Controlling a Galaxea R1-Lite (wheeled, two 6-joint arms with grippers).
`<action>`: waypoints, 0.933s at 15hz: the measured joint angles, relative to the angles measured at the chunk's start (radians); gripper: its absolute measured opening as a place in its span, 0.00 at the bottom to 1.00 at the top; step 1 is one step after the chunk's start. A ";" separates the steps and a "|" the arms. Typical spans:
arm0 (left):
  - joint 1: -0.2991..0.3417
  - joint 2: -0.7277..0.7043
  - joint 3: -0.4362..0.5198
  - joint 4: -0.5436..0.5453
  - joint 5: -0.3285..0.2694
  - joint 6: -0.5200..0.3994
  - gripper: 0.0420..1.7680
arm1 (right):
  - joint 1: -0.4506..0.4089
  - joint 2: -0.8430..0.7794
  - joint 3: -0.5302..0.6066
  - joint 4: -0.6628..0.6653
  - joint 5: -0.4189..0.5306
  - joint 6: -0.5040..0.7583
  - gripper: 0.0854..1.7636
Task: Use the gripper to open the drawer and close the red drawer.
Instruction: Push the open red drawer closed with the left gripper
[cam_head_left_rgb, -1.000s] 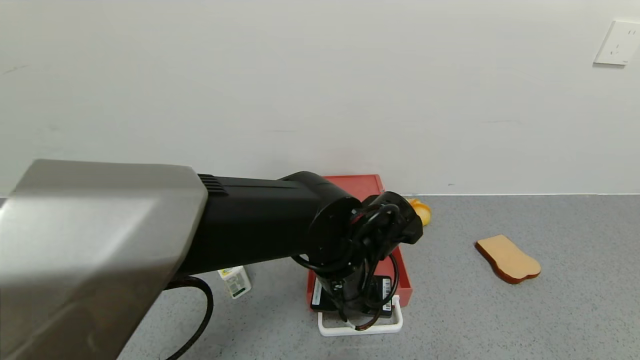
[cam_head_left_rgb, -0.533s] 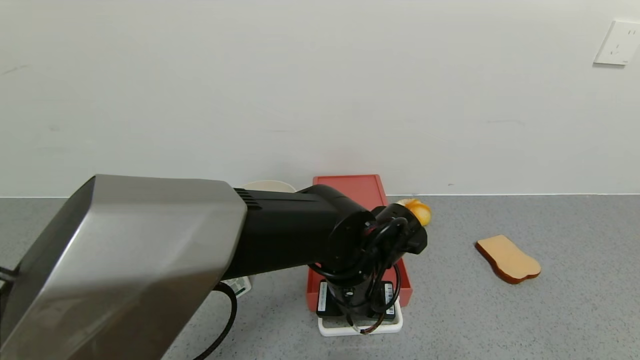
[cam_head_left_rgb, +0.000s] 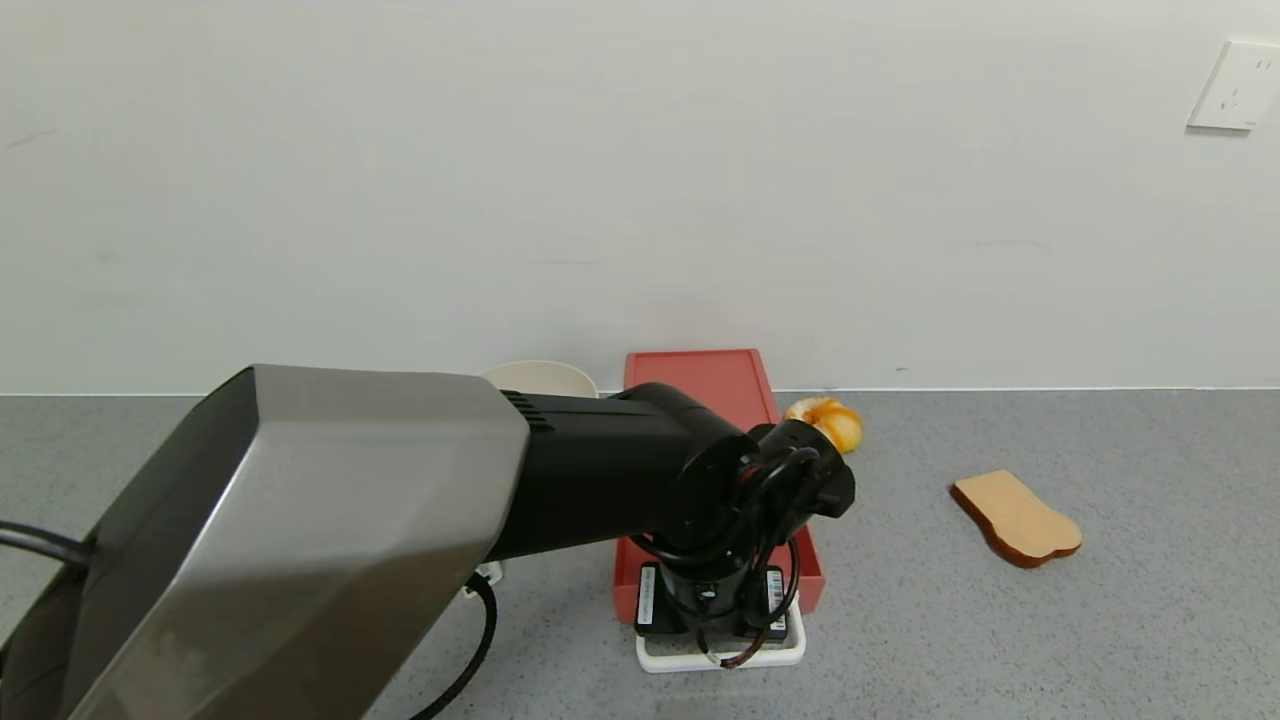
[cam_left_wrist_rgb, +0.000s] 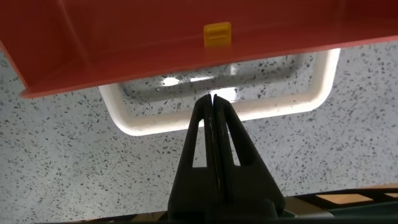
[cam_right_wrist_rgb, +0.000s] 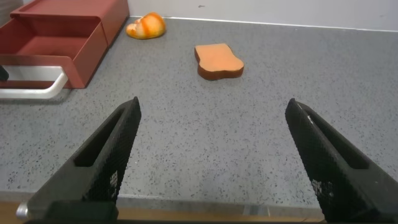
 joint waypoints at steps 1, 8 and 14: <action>-0.001 0.004 0.000 0.000 0.003 -0.001 0.04 | 0.000 0.000 0.000 0.000 0.000 0.000 0.97; -0.004 0.013 0.015 -0.076 0.036 -0.015 0.04 | 0.000 0.000 0.000 0.000 0.000 0.000 0.97; -0.016 0.019 0.014 -0.084 0.127 -0.014 0.04 | 0.000 0.000 0.000 0.000 0.000 0.000 0.97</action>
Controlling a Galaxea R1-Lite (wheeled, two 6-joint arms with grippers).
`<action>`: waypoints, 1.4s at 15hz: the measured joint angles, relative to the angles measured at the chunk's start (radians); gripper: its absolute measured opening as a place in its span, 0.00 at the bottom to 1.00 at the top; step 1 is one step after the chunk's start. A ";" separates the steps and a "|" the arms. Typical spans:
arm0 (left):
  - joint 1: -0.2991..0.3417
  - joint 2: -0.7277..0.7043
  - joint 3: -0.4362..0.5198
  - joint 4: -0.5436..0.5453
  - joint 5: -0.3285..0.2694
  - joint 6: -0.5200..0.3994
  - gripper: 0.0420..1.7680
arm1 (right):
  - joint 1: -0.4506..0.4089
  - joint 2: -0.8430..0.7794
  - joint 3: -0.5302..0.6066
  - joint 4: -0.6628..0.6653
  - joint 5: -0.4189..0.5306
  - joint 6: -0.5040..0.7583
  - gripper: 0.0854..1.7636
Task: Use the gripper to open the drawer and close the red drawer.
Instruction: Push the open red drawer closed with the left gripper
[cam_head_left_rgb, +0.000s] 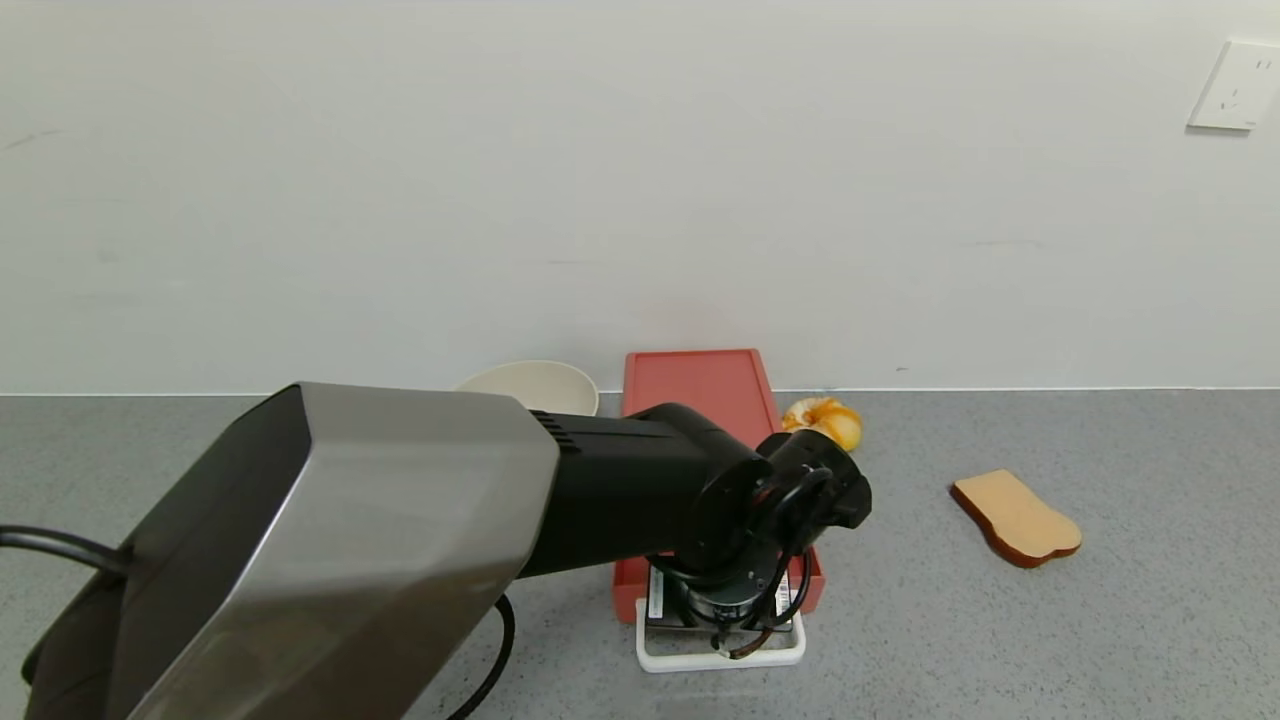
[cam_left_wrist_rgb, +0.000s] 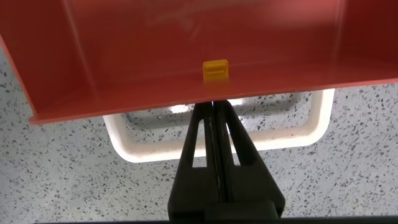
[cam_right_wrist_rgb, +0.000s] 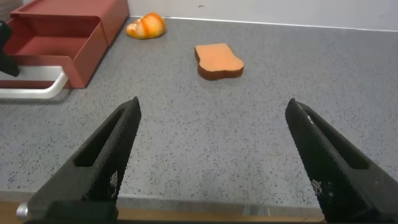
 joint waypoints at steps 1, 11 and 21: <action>-0.001 0.001 0.000 -0.025 0.004 0.000 0.04 | 0.000 0.000 0.000 0.000 0.000 0.000 0.97; 0.012 0.014 -0.008 -0.073 0.063 0.030 0.04 | 0.000 0.000 0.000 0.000 0.000 0.000 0.97; 0.043 0.032 -0.052 -0.113 0.095 0.091 0.04 | 0.000 0.000 0.000 0.000 0.000 0.000 0.97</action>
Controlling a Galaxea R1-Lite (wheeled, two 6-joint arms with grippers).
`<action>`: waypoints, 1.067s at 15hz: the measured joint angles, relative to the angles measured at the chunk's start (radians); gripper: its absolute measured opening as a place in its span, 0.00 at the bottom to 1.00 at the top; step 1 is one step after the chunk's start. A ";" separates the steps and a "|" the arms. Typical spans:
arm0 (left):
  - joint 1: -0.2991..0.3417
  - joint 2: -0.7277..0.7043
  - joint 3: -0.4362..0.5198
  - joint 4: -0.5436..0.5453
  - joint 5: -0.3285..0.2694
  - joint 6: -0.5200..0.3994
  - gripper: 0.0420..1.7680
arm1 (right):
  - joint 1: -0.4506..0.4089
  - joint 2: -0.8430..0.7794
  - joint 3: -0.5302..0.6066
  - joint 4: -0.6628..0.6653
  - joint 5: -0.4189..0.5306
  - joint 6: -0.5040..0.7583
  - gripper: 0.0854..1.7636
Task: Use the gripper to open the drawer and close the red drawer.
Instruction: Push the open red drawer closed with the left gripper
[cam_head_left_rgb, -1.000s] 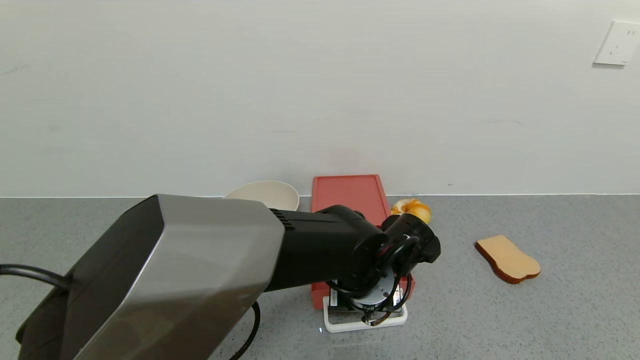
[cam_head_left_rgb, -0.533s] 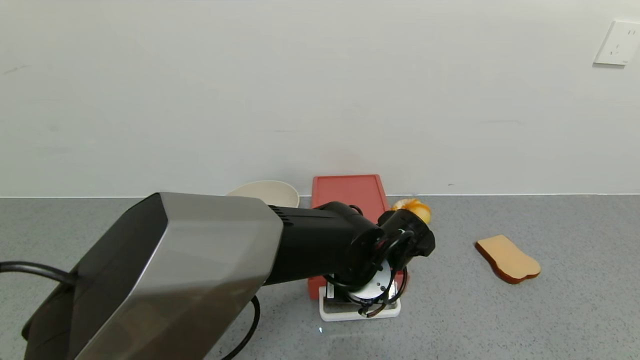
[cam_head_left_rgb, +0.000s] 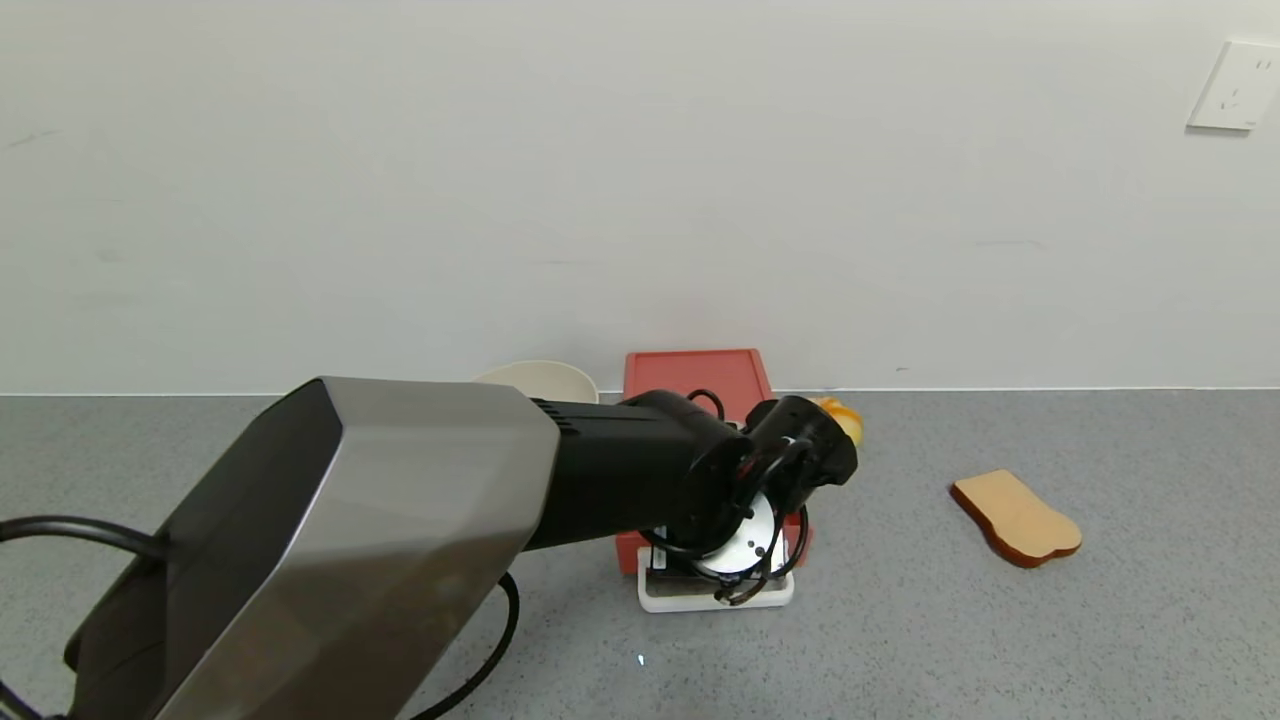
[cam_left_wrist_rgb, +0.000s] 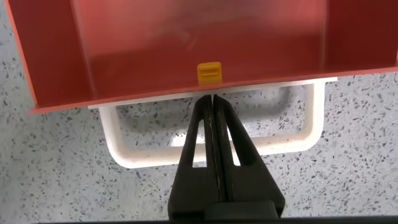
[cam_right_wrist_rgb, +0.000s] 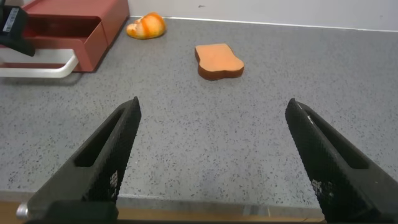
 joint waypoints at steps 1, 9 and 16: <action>0.003 0.004 -0.002 -0.003 0.001 0.007 0.04 | 0.000 0.000 0.000 0.000 0.000 0.000 0.97; 0.051 0.030 -0.011 -0.107 0.021 0.110 0.04 | 0.000 0.000 0.000 0.000 0.000 0.000 0.97; 0.086 0.047 -0.011 -0.225 0.030 0.208 0.04 | 0.001 0.000 0.000 0.000 0.000 0.000 0.97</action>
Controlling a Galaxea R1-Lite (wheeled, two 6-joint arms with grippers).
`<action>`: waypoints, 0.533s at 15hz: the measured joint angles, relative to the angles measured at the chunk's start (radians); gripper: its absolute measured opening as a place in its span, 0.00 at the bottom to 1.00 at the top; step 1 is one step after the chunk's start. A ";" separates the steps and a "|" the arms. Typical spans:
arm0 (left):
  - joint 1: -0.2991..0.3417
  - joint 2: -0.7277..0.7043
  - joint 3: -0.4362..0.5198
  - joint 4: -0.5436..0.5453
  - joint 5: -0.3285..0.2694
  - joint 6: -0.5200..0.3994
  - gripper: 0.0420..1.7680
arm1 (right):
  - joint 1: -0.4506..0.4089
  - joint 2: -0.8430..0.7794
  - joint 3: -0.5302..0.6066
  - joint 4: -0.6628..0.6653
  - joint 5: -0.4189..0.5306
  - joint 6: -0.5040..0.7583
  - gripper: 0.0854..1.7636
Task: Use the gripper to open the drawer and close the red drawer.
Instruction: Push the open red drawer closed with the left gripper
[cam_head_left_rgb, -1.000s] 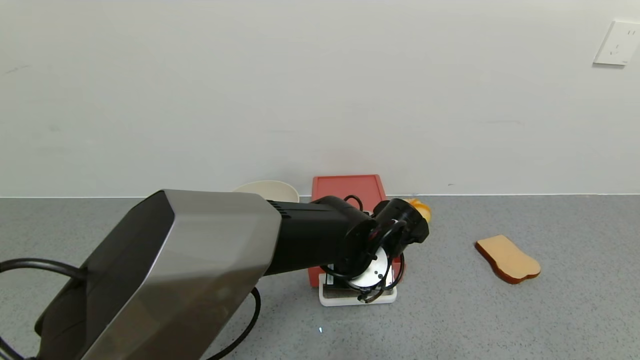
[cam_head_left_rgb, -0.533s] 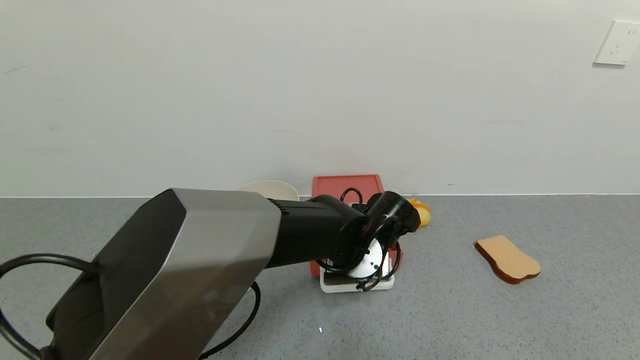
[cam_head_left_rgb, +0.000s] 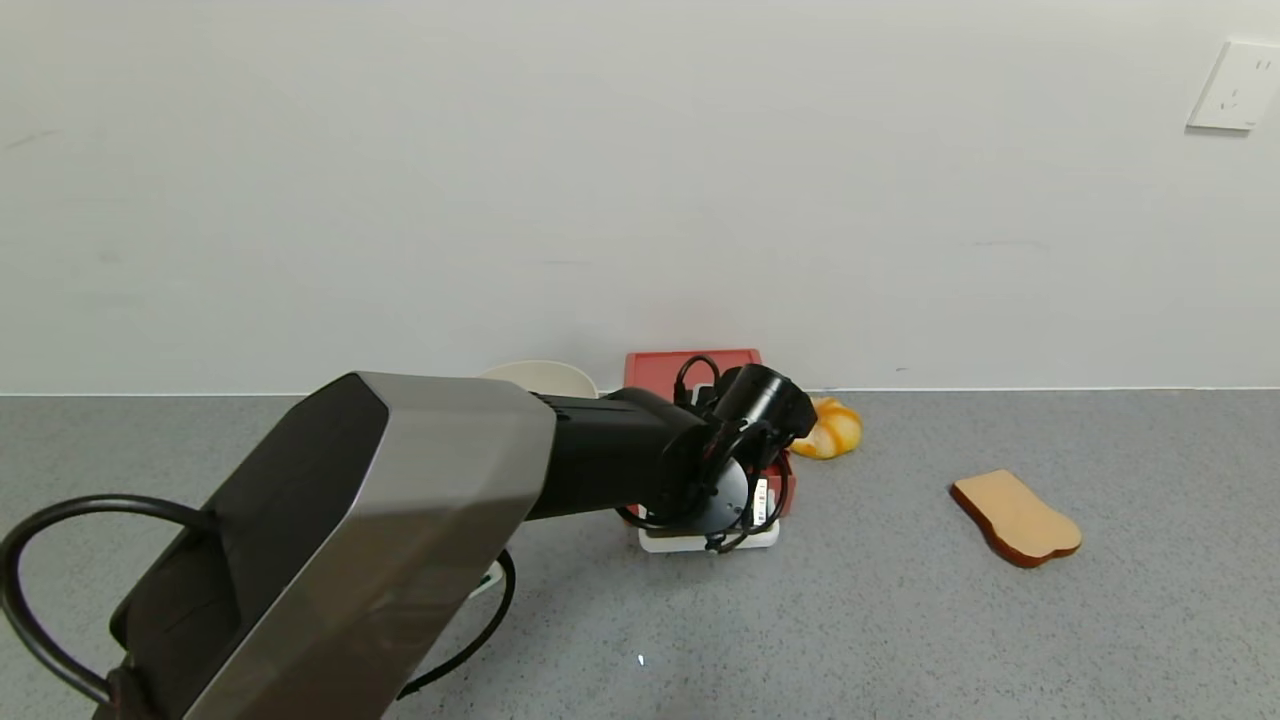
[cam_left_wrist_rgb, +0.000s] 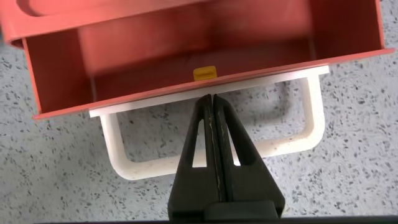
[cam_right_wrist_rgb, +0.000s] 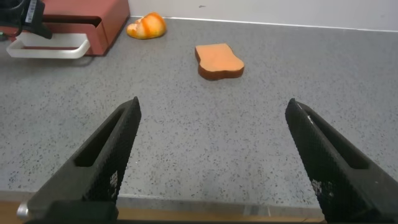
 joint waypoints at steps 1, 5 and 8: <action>0.002 0.003 -0.001 0.000 0.000 0.009 0.04 | 0.000 0.000 0.000 0.000 0.000 0.000 0.97; 0.020 0.012 -0.003 -0.064 0.000 0.055 0.04 | 0.000 0.000 0.000 0.000 0.000 0.000 0.97; 0.032 0.017 -0.007 -0.080 -0.001 0.071 0.04 | 0.000 0.000 0.000 0.000 0.000 0.000 0.97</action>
